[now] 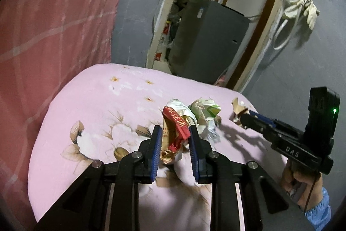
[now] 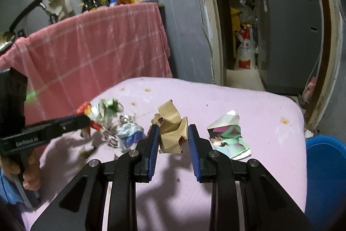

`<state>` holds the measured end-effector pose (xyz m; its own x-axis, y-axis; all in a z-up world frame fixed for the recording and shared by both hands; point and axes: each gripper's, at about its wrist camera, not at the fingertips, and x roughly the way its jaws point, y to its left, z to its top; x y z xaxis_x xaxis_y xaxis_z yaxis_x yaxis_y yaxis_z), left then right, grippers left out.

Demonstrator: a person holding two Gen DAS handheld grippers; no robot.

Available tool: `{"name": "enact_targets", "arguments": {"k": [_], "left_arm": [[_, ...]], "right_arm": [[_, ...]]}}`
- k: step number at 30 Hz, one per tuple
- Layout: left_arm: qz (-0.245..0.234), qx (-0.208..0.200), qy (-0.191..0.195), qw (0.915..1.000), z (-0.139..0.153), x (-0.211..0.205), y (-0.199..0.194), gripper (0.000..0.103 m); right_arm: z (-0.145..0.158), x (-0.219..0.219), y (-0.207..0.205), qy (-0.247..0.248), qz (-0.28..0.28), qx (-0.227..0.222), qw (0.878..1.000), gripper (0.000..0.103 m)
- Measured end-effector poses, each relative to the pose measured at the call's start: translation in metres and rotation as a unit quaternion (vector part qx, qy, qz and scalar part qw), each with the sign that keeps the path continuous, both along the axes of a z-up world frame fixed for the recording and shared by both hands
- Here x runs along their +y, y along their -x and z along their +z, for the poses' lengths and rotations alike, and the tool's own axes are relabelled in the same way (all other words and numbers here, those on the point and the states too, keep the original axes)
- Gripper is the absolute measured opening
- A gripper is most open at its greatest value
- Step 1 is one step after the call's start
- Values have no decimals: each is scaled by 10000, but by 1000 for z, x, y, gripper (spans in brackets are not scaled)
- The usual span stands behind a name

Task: Collect trash
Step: 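Grasp the red wrapper with left tool while right tool grasps brown paper, then lift the red wrapper with left tool while right tool lifts the brown paper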

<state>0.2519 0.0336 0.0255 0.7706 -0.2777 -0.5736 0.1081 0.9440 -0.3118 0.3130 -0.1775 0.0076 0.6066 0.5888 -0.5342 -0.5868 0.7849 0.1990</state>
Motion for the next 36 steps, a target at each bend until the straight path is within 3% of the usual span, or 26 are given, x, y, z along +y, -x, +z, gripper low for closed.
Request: {"name": "enact_targets", "arguments": {"k": [8,20,36], "left_arm": [[-188,298,-245,9991,-11,-19,5,21],[-161,306,-462,9983,-14,-18,23,21],[-36,-400,-455,9982,17,-21,44,21]], "right_arm": [[1,-3,13,-10,28,-61,10000,25],[-2,-6,17,-11,25,-52,10000,25],[15,-22,33,-211,-56,-370,9991,25]]}}
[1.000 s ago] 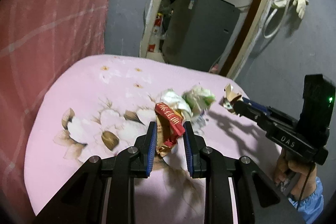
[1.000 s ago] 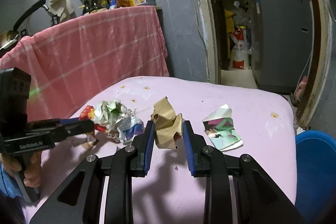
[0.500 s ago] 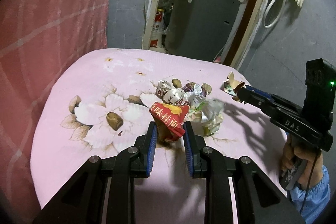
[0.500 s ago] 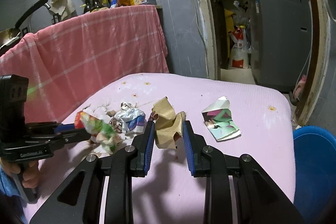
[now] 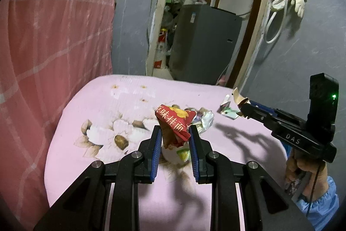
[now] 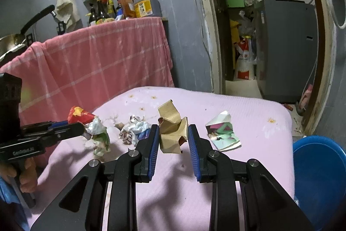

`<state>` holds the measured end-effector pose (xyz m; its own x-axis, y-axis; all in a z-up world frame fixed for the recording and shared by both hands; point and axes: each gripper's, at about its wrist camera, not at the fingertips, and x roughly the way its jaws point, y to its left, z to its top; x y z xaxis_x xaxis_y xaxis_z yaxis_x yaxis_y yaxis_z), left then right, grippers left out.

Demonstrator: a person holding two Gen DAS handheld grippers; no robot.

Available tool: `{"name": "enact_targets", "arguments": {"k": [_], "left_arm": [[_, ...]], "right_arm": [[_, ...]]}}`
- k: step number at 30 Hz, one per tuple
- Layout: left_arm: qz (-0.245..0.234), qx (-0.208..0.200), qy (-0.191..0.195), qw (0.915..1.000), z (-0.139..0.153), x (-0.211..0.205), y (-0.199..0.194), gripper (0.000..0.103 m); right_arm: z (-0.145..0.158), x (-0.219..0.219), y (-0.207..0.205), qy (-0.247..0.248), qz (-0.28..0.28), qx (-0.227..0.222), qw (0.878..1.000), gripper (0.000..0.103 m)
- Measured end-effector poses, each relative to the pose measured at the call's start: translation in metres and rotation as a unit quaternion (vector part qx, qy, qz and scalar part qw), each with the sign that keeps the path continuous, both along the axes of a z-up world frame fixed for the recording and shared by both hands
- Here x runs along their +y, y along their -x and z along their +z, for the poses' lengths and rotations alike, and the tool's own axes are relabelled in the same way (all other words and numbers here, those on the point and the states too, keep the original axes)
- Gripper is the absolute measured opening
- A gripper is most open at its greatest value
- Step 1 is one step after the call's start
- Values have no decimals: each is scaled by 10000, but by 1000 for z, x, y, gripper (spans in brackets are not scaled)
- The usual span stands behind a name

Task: Collect trash
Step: 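Lift the red wrapper with left tool while right tool lifts the brown paper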

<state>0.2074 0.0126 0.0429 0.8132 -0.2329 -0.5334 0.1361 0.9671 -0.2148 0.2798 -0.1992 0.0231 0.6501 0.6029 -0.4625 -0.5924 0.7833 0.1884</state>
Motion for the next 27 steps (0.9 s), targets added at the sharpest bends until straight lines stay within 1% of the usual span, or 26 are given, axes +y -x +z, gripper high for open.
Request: {"name": "enact_targets", "arguments": {"k": [2,4,9,11,13,17,24,27], "left_arm": [[-16,-67,34,10000,3,-2,-2,21],[-15,-34,3,10000,1,-5,-5,21],[-37,288,-135,9995,-16,-11,-12,21],[-9,369,-119,9992,-23,-10,-13,21],[3,450,-5,9990,-28,-5,-13,21],[5,397,322,9987,-28,7,-8,22],[-8,179,633,9978,-18,17,5,23],[6,158,679,9976,-14,20,8,24]], "right_arm": [[4,-3,2,-56,-31,-44,10000,25],[6,-4,2,-80,-36,-61,9999,25],[6,-7,0,-58,-81,-32,9999,25],[4,-7,-1,-45,-98,-5,9999,25],[2,-8,-2,-35,-111,25,9999,25],[1,-8,-3,-26,-109,38,9999,25],[-1,-3,-1,31,-65,27,10000,25],[-2,-2,-1,41,-57,39,10000,25]]}}
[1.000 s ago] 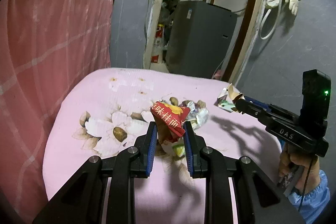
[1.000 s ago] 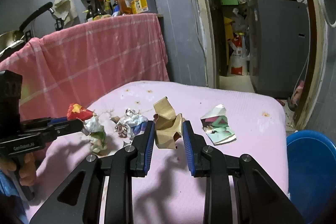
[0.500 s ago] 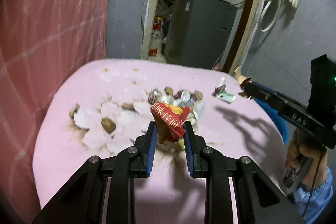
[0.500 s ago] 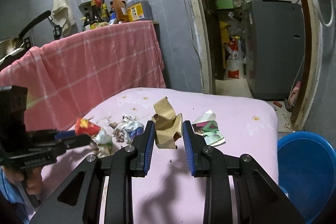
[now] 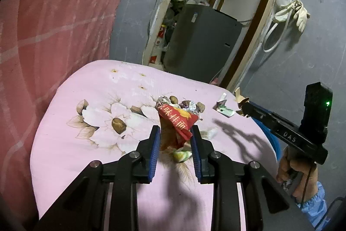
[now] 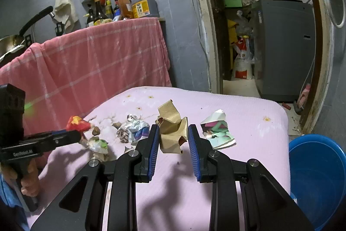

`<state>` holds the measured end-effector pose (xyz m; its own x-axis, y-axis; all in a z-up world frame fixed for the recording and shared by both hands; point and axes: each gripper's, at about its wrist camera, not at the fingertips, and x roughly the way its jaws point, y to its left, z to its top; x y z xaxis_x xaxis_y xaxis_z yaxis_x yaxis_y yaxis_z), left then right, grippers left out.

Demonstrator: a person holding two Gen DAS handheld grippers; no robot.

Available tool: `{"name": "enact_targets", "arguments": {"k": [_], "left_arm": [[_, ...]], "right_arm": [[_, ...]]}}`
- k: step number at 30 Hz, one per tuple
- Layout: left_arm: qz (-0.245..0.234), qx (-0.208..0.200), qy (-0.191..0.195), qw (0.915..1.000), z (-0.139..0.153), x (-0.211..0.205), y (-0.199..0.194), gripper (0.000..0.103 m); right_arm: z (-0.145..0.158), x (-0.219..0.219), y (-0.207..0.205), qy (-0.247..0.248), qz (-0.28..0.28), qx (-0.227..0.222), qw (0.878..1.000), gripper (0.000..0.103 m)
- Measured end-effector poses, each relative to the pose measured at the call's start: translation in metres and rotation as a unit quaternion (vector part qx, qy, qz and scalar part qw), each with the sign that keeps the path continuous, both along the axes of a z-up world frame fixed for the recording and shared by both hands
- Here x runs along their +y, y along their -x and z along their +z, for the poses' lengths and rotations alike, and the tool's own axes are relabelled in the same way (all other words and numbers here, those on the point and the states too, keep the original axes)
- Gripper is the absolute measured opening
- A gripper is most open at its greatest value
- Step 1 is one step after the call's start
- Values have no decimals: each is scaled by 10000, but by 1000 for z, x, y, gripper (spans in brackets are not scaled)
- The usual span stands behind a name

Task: Collect trash
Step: 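Lift the red wrapper with left tool while right tool lifts the brown paper, then release the red wrapper and brown paper into the blue basin with both tools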

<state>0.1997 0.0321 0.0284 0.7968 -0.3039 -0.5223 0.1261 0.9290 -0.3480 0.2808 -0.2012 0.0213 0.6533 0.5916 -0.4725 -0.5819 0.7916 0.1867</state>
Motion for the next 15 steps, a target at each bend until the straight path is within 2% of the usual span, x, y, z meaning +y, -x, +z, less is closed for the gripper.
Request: {"name": "enact_targets", "arguments": {"k": [9,15], "left_arm": [[-7,-110,-134,9998,4,-7,1,24],[-71,-453,-95,9989,27,-26,-12,24]], "right_arm": [[3,-3,2,-77,-33,-68,9999,25],[23,-14,12,-137,-182,-375,9990,25]]}}
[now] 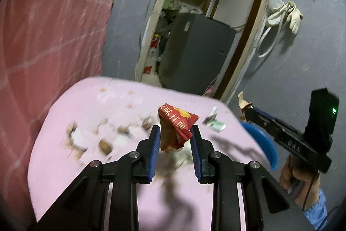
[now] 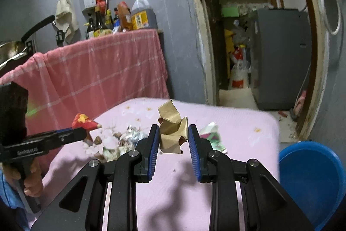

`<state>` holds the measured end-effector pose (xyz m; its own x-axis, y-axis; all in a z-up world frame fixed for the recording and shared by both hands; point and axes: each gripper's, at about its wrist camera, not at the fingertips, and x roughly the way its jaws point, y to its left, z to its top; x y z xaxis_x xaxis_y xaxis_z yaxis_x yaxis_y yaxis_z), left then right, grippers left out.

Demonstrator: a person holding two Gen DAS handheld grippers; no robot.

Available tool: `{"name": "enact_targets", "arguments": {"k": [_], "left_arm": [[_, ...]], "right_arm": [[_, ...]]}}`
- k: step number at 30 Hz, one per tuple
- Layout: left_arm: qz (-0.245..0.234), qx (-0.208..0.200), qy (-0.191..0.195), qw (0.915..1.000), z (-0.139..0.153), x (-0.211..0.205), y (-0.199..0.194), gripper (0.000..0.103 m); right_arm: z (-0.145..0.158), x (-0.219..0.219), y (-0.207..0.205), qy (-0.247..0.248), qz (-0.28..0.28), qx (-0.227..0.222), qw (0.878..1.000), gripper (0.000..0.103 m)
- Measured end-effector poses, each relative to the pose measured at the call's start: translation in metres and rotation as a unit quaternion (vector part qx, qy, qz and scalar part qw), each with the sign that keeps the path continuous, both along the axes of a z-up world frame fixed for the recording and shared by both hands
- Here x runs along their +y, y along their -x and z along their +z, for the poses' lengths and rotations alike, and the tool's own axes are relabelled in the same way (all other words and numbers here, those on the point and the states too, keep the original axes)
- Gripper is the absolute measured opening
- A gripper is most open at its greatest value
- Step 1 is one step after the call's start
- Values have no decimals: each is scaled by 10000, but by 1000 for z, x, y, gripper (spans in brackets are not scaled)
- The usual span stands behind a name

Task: Collect trash
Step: 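Release the red wrapper and brown paper into the blue basin with both tools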

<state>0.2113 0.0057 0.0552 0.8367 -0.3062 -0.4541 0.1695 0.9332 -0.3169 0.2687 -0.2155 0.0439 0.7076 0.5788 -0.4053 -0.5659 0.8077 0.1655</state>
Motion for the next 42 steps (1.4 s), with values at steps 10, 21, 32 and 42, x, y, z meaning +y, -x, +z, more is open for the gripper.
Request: {"name": "enact_targets", "arguments": {"k": [10,21,32,42], "left_arm": [[-440,-667,-53,9968,34,-67,-30,24],[-1020,-861,13,9910,40,-163,-72,24],[-1459,-228,-265,9887,5,-244,-117,24],[-1691,552,-401,9832,-38,-278,-145,43]], "right_arm": [[53,-68,23,-385,-905,-855,9915,27],[62,-151,28,-573,-1969,-1042,9732,27],[19,-217,9,-727,-2688,-395,9596,30],[-27,-252,-13,-1047,-2907,565,9494,39]]}}
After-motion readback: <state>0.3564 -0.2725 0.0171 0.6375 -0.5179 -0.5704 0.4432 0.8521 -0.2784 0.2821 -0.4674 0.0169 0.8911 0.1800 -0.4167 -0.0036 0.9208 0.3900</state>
